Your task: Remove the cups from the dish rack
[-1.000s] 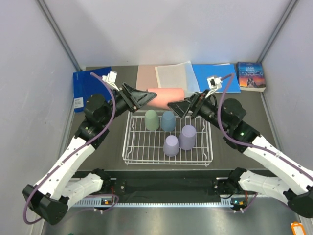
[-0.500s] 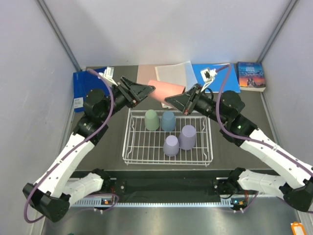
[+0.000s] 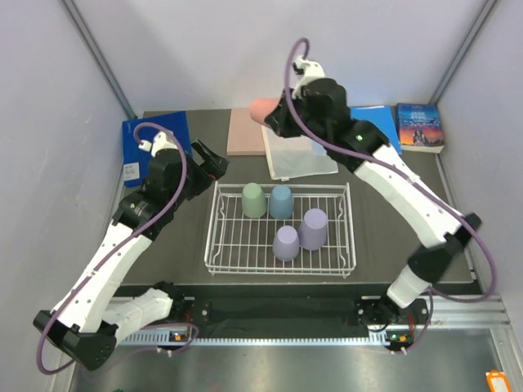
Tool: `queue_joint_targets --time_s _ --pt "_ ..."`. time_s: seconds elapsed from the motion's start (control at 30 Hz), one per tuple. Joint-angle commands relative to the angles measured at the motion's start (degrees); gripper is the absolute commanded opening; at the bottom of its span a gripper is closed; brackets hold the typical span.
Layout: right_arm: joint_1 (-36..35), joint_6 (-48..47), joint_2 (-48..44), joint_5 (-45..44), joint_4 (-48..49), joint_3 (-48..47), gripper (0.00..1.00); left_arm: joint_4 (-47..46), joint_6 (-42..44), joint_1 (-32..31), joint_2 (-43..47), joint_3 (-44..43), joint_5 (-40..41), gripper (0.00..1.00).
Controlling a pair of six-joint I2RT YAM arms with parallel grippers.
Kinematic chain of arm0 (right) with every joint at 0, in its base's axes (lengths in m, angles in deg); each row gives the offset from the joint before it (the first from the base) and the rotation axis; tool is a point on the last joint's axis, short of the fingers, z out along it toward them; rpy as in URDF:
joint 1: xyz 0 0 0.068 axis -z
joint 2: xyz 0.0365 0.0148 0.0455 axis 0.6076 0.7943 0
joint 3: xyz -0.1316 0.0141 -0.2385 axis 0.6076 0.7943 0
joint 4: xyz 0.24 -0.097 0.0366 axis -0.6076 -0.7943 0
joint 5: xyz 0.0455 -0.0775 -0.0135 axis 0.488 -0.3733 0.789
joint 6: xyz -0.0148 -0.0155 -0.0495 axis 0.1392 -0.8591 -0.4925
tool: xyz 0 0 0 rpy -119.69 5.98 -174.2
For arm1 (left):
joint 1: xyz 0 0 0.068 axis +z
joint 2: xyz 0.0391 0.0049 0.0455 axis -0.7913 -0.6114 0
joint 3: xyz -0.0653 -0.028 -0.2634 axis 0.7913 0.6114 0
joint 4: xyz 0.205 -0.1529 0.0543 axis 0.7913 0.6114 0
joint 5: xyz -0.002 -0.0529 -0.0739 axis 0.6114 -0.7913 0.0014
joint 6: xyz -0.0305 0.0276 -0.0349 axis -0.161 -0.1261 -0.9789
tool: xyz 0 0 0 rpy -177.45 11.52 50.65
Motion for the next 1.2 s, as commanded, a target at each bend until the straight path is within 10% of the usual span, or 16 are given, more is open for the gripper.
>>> queue_joint_targets --time_s 0.0,0.1,1.17 --pt "-0.76 -6.06 15.07 -10.07 -19.35 -20.99 0.00 9.61 1.36 -0.09 -0.68 -3.35 9.60 0.99" --pt "-0.77 -7.12 24.05 -13.43 -28.85 -32.53 0.00 12.60 1.44 -0.09 -0.77 -3.79 11.88 0.99" --pt "-2.44 -5.98 47.82 -5.09 -21.22 -34.48 0.00 14.01 3.91 -0.09 -2.09 2.36 13.65 0.99"
